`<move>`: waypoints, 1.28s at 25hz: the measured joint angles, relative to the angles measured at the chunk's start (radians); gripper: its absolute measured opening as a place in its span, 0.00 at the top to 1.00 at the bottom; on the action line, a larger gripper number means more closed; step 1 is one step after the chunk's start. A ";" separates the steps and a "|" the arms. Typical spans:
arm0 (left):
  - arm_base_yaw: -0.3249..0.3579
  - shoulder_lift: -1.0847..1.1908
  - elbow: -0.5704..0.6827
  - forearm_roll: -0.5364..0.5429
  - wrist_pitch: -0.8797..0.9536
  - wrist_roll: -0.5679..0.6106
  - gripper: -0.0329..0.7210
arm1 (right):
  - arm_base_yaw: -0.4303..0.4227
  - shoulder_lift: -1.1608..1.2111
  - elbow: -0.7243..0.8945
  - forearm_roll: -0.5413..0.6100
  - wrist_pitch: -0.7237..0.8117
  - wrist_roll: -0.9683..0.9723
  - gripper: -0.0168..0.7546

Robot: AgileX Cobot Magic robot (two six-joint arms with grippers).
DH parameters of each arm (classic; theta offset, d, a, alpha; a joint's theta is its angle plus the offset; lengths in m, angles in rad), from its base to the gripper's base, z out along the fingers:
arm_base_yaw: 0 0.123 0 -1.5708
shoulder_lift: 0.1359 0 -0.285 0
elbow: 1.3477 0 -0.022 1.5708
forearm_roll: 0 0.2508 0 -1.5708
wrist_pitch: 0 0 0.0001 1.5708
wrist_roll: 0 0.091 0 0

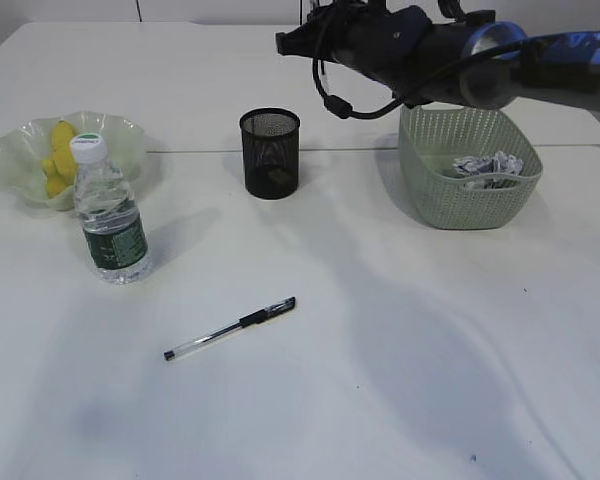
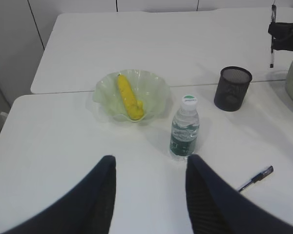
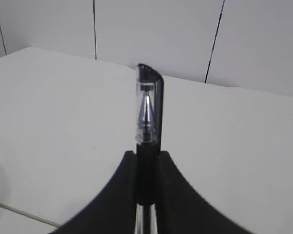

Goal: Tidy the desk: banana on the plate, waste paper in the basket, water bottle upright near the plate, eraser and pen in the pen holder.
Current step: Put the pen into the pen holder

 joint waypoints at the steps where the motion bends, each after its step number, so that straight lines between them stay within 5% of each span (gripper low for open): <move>1: 0.000 0.007 0.000 0.000 -0.002 0.000 0.52 | 0.000 0.005 -0.007 0.000 -0.002 0.030 0.92; 32: 0.000 0.040 0.000 0.021 -0.051 0.000 0.53 | 0.000 0.115 -0.134 -0.002 0.090 0.286 0.92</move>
